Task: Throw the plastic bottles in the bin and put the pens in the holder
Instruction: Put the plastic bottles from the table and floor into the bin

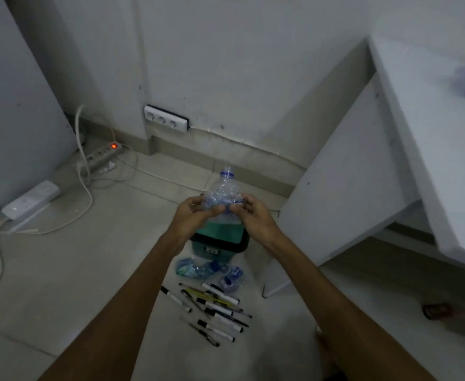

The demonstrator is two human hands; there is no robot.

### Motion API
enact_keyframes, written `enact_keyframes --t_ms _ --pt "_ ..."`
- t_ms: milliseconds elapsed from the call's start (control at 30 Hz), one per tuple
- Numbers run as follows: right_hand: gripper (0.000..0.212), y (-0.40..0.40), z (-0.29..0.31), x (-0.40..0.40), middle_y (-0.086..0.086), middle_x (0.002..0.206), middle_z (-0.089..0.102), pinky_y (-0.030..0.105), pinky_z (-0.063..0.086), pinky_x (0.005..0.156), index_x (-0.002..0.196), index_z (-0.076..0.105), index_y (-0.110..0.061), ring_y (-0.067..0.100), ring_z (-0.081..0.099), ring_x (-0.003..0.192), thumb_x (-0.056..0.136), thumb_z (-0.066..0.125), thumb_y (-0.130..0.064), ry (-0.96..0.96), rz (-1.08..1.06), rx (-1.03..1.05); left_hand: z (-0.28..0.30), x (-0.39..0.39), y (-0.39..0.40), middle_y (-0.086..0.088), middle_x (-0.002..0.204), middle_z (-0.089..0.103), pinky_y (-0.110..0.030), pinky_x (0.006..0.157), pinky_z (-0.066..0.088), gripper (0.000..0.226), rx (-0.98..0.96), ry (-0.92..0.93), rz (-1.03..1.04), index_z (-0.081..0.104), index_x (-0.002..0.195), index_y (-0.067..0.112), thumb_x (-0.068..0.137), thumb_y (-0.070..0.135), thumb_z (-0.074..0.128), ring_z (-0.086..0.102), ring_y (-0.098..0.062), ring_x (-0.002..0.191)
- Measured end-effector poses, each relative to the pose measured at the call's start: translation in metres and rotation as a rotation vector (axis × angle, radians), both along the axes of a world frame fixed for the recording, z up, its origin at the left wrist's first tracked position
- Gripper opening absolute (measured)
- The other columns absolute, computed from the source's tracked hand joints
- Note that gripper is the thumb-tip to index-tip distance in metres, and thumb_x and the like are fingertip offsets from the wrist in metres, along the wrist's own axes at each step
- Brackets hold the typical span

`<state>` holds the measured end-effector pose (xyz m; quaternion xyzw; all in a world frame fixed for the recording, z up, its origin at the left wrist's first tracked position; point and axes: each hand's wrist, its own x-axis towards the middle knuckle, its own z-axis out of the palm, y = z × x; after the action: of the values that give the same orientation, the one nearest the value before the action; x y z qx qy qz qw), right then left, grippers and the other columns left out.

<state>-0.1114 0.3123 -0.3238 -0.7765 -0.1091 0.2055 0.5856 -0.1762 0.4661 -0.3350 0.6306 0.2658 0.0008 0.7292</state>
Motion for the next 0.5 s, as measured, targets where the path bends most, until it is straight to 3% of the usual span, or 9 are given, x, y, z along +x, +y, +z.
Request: enact_keyframes --t_ms 133,233,300,367,500 --pt "0.024 0.001 -0.035 0.021 0.008 0.114 0.063 0.025 0.052 0.088 0.118 0.057 -0.009 0.022 0.06 0.105 0.094 0.058 -0.009 0.013 0.0 -0.01 -0.035 0.02 0.007 -0.003 0.116 0.065 -0.025 0.077 0.051 0.057 0.005 0.014 -0.011 0.056 0.127 0.011 0.076 0.021 0.081 0.062 -0.007 0.095" --pt "0.026 0.0 -0.055 0.029 0.007 0.116 0.063 0.014 0.052 0.082 0.12 0.057 -0.008 0.018 0.061 0.103 0.094 0.058 -0.008 -0.022 0.022 -0.049 -0.058 0.028 0.016 -0.003 0.12 0.063 -0.028 0.082 0.054 0.06 0.05 0.013 0.013 0.057 0.125 0.008 0.072 0.018 0.084 0.063 -0.014 0.101" --pt "0.026 -0.005 -0.07 0.033 0.01 0.119 0.063 0.024 0.053 0.091 0.119 0.057 -0.012 0.021 0.063 0.106 0.093 0.059 -0.011 -0.051 0.038 -0.095 -0.071 0.031 0.021 -0.003 0.121 0.063 -0.031 0.086 0.054 0.059 0.117 0.002 0.078 0.059 0.122 0.009 0.069 0.014 0.085 0.061 -0.018 0.106" --pt "0.024 -0.01 -0.081 0.034 0.008 0.116 0.065 0.034 0.053 0.095 0.117 0.058 -0.019 0.02 0.063 0.106 0.093 0.059 -0.015 -0.093 0.075 -0.176 -0.083 0.034 0.025 -0.001 0.124 0.06 -0.026 0.086 0.048 0.053 0.305 -0.003 0.071 0.059 0.125 0.014 0.076 0.012 0.08 0.055 -0.016 0.11" --pt "0.033 -0.015 -0.092 0.034 0.001 0.117 0.064 0.027 0.049 0.089 0.127 0.054 -0.017 0.015 0.06 0.104 0.095 0.058 -0.018 -0.266 0.208 -0.392 -0.106 0.035 0.023 0.0 0.129 0.053 -0.02 0.09 0.038 0.048 0.436 0.033 -0.016 0.048 0.139 0.015 0.093 0.008 0.059 0.044 -0.007 0.111"
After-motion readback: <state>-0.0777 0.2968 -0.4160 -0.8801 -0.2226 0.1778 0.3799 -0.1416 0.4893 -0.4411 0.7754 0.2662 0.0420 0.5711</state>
